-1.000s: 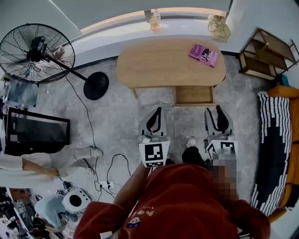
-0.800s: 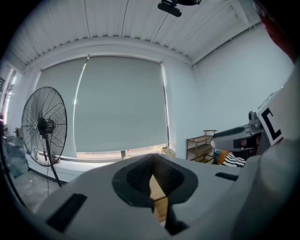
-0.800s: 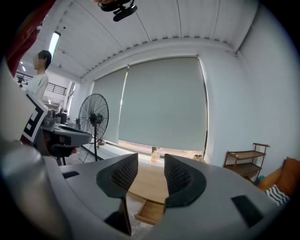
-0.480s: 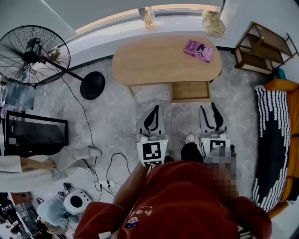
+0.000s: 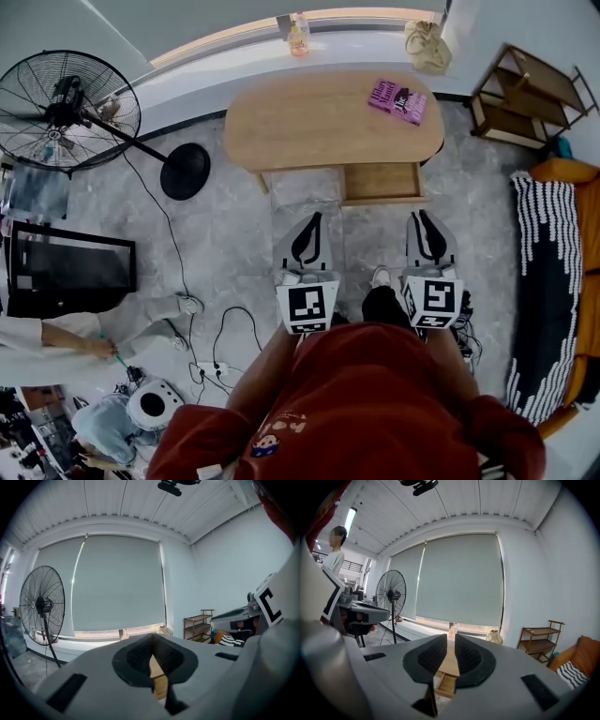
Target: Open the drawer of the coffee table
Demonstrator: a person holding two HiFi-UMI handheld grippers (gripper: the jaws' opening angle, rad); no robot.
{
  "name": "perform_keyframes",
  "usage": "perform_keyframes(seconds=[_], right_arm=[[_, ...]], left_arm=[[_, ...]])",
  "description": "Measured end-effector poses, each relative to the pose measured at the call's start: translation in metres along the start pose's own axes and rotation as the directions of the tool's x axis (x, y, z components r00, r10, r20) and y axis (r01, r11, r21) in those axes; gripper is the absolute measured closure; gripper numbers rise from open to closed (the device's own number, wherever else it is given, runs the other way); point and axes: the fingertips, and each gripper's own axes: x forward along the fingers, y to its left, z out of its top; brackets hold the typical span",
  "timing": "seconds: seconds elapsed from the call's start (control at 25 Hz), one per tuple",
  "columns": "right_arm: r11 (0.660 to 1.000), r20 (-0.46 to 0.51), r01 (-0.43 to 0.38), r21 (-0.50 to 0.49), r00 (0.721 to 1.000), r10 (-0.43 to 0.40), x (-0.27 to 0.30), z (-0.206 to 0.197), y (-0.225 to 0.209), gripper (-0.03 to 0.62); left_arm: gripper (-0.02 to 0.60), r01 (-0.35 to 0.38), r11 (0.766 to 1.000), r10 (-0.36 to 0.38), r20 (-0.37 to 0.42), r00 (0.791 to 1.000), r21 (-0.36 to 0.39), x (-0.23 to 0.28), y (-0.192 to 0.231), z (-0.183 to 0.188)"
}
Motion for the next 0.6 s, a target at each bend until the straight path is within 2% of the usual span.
perform_keyframes(seconds=[0.2,0.6], right_arm=[[1.000,-0.014,0.003,0.013,1.000,-0.003,0.0008,-0.0017,-0.0019,0.597],[1.000,-0.029,-0.006,0.019,1.000,0.007,-0.0014,-0.0056,-0.0020,0.597]], left_arm=[[0.575,-0.005,1.000,0.005,-0.002,1.000,0.000,-0.0013,0.0017,-0.0003],[0.575,-0.007,1.000,0.007,-0.008,1.000,-0.003,-0.0046,-0.0017,-0.0031]])
